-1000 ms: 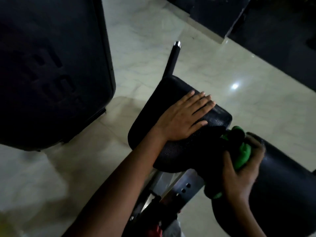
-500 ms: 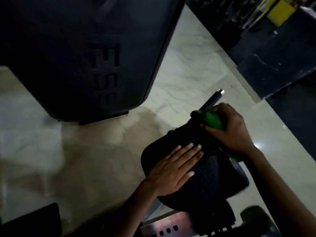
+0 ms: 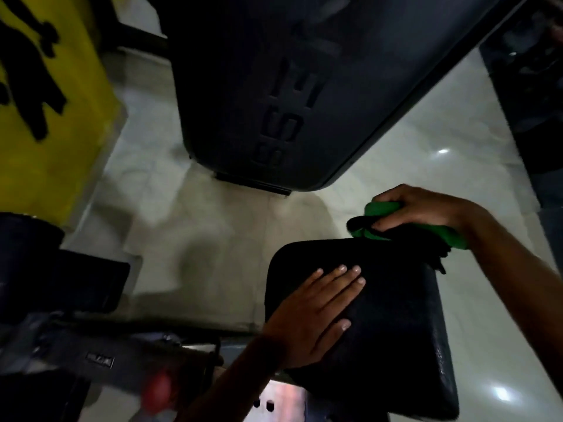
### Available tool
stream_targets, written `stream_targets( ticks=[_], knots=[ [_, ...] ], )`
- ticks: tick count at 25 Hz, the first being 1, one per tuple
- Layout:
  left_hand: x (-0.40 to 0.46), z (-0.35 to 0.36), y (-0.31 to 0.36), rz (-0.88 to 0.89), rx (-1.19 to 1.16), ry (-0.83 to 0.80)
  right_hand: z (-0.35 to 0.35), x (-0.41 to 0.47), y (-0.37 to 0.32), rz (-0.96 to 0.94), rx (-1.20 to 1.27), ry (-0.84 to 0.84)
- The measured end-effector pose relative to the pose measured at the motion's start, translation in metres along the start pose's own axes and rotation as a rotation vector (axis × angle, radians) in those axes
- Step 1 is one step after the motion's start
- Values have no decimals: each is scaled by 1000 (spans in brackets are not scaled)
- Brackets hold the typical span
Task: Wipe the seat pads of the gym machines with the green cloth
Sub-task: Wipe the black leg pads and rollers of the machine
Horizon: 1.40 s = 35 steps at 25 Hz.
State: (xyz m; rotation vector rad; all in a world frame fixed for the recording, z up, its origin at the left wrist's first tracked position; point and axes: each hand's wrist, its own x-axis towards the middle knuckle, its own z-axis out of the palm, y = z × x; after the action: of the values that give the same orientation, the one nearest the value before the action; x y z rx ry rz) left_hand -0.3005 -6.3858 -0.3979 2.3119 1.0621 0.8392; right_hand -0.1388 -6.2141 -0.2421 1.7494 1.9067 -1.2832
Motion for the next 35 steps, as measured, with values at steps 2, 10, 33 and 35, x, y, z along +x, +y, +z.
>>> stream_targets(
  ticks=[2, 10, 33, 35],
  knots=[
    [-6, 4, 3, -103, -38, 74, 13, 26, -12, 33, -48, -108],
    [-11, 12, 3, -293, -98, 239, -9, 1, -17, 152, 42, -136],
    [-23, 41, 17, -639, -79, 534, 37, 69, -26, -19, -261, -238],
    [-22, 40, 22, -686, -62, 525, 32, 68, -23, -35, -187, -281]
  ],
)
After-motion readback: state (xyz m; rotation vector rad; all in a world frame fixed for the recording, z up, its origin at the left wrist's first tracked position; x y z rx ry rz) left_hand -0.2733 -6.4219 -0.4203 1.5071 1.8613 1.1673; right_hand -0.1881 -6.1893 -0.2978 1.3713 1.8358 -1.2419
